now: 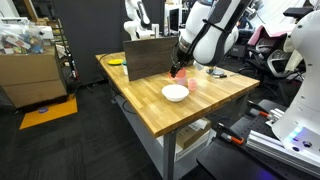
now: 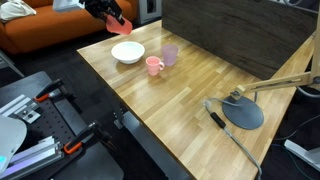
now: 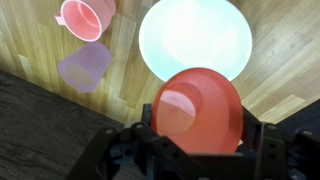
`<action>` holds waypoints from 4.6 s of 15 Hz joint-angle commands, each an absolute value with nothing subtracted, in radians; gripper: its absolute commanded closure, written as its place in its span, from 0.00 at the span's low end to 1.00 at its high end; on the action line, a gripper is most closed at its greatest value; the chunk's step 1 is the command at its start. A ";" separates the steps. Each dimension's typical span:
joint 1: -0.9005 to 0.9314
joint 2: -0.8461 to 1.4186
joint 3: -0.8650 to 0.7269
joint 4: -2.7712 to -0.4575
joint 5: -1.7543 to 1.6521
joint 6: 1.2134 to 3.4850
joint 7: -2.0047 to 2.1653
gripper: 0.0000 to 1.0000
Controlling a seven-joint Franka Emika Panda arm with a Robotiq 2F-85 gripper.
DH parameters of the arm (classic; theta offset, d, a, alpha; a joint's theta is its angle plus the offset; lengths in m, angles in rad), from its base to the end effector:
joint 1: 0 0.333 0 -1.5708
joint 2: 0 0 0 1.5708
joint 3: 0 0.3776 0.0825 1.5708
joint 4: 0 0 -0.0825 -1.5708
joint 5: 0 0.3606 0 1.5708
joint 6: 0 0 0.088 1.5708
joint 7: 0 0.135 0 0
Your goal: Pour the contents in the red cup into the white bowl
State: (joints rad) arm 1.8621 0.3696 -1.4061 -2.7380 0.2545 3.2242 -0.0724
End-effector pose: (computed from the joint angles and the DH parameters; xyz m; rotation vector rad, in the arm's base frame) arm 0.4052 0.1671 0.3149 2.7744 0.5058 0.7469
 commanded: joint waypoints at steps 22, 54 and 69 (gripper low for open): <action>1.728 -0.078 -1.290 -2.711 0.075 2.627 -0.459 0.45; 1.201 0.626 -0.691 -2.202 0.672 2.303 -0.950 0.45; 0.338 0.614 0.115 -1.996 0.002 2.347 -0.489 0.00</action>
State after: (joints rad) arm 0.4270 0.6118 0.0260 -1.9975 0.0768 2.3461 -0.5386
